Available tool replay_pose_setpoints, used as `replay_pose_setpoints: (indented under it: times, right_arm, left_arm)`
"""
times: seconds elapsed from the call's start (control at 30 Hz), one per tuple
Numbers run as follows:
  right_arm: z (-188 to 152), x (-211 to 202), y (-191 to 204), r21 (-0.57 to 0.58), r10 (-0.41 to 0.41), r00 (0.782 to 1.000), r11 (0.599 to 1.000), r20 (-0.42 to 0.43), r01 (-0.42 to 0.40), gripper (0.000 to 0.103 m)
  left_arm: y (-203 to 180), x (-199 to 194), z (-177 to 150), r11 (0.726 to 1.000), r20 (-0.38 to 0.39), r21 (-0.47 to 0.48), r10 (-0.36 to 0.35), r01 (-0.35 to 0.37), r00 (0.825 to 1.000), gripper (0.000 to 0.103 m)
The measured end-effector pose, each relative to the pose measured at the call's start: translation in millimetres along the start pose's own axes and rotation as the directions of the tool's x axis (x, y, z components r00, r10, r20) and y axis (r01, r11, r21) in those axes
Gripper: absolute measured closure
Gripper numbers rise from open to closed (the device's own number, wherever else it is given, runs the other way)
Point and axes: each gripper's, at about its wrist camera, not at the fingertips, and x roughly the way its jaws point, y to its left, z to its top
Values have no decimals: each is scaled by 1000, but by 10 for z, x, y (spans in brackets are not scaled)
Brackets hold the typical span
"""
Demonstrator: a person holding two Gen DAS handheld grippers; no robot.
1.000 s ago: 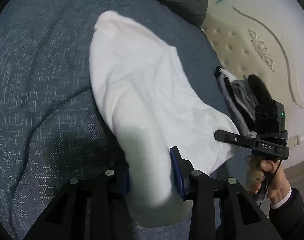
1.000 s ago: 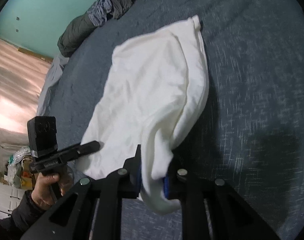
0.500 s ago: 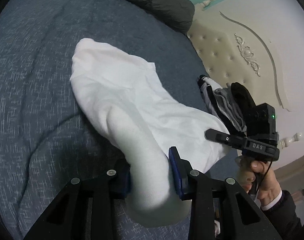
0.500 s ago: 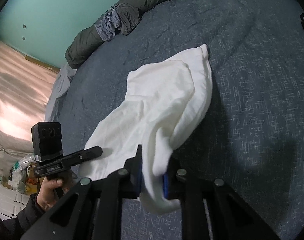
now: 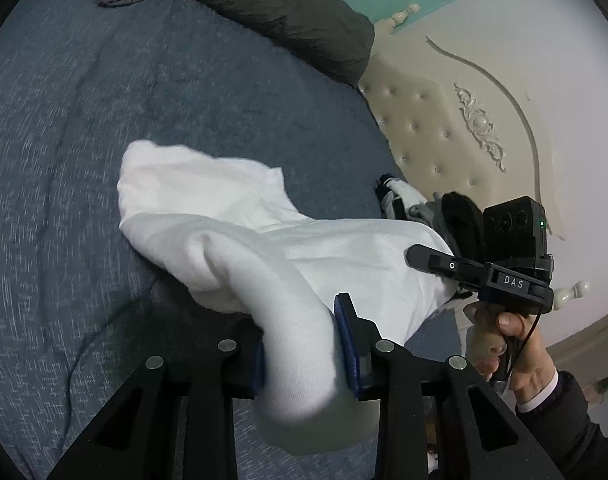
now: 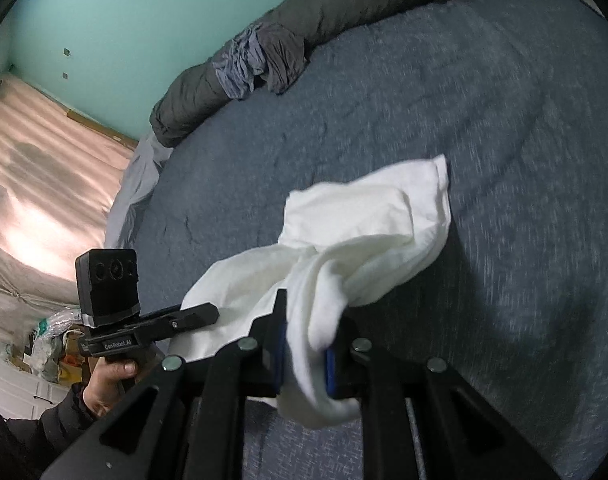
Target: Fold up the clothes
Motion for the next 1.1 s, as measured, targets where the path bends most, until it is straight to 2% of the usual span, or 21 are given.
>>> replay_pose_setpoints:
  times: [0.23,0.4,0.8,1.1]
  right_arm:
    - [389,-374,101,1,25,999,1000,34,-25,90]
    - [737,-788,201,-8,47,997,999,68,-46,90]
    - [1441,-2121,152,-13,48,985,999,165,-47,90]
    - [1788,-3115,-212,9,28,971,999,237,-31,90]
  left_arm:
    - [-383,-100,420,999,15,-14,-29,30,999,71]
    - [-738,-190,763,997,30,-39,-59,61,998,71]
    - [-2057,6,1487,994,27,16,-105,105,994,71]
    - [-3091,418,1918,989,12,70,-129,128,992,71]
